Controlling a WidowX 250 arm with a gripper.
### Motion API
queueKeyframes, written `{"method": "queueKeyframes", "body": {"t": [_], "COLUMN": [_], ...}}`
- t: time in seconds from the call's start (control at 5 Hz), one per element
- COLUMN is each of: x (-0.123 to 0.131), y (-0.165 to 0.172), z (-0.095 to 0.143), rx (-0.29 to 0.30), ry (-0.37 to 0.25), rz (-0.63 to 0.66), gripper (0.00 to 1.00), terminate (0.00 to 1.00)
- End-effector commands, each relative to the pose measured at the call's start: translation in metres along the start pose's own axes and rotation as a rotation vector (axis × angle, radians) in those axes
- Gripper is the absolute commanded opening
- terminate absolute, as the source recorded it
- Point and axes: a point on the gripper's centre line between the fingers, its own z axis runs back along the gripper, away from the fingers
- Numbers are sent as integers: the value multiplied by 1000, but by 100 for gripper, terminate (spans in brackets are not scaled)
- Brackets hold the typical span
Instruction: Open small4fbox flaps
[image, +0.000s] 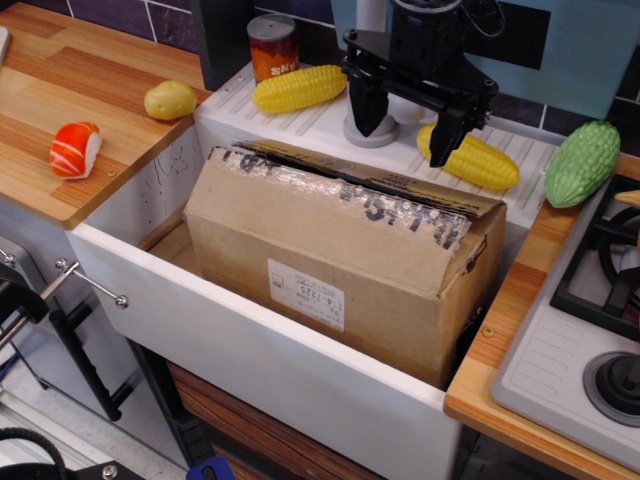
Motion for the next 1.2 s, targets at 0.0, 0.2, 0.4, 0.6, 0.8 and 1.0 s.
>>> {"method": "queueKeyframes", "body": {"t": [0.0, 0.2, 0.4, 0.6, 0.8, 1.0], "x": [0, -5, -9, -17, -28, -37], "y": [0, -1, -4, -8, -14, -18], "z": [0, -6, -5, -6, 1, 12], "rx": [0, -37, -36, -49, -40, -25], "ry": [0, 7, 14, 13, 32, 67], "rz": [0, 24, 30, 38, 58, 69], "gripper": [100, 100, 100, 100, 100, 100], "terminate": [0, 0, 0, 0, 0, 0]}}
